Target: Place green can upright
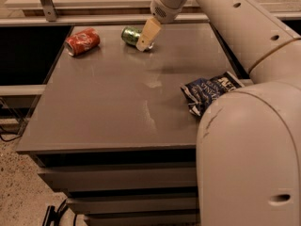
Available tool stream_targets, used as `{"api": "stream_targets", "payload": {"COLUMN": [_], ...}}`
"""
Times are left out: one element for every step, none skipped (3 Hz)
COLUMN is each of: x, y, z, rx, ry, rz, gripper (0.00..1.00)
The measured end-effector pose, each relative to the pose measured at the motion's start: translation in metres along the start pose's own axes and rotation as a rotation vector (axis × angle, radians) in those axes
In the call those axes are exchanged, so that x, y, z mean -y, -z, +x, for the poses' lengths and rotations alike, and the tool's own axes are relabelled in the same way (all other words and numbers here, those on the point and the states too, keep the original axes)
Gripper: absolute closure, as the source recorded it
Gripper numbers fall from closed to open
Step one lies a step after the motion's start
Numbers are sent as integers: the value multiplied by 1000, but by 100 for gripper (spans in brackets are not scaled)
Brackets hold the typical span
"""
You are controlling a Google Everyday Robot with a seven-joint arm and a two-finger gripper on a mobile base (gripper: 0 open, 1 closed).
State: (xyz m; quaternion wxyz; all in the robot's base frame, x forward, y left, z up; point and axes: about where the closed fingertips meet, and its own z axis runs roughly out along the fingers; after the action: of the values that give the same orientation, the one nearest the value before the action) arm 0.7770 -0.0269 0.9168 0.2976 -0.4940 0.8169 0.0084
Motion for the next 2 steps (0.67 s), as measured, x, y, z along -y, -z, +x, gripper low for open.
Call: {"api": "stream_targets", "payload": {"x": [0, -1], "y": [0, -6], "z": [0, -4], "rx": [0, 26], "ry": [0, -8], "rz": [0, -4], "gripper": [0, 0]}}
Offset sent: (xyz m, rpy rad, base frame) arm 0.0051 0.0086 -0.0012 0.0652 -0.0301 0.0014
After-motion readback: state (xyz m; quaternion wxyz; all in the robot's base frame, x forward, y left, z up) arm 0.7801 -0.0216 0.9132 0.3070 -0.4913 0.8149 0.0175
